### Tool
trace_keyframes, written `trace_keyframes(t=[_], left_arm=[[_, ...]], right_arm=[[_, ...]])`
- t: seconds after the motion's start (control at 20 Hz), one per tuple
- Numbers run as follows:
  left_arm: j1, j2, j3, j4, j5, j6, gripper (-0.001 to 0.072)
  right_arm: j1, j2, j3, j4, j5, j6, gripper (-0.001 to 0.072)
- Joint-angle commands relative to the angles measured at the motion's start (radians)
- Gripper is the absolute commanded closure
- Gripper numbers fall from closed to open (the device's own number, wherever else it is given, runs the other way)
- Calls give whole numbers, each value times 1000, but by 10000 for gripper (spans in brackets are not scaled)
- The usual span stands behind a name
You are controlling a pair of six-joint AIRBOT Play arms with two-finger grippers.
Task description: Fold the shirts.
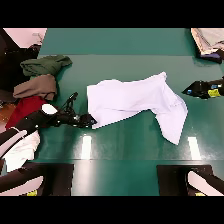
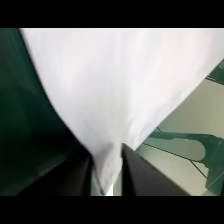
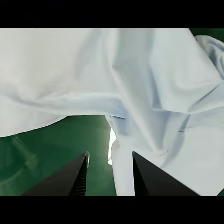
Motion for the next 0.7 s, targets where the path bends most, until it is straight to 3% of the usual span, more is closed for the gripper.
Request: trace_keyframes(t=[0.0, 0.05, 0.3, 0.45, 0.65], left_arm=[[-34, 0, 5, -30, 93, -34, 640], [-31, 6, 15, -26, 90, -32, 682], [100, 154, 117, 78, -11, -31, 683], [195, 249, 169, 148, -80, -31, 683], [215, 259, 180, 170, -130, -31, 683]], right_arm=[[-4, 2, 0, 8, 2, 0, 395], [-14, 2, 0, 1, 12, 0, 396], [-169, 2, -51, -116, 101, -3, 396], [-301, -18, -192, -108, 16, -20, 394], [-349, -142, -296, 1, -89, -134, 389]])
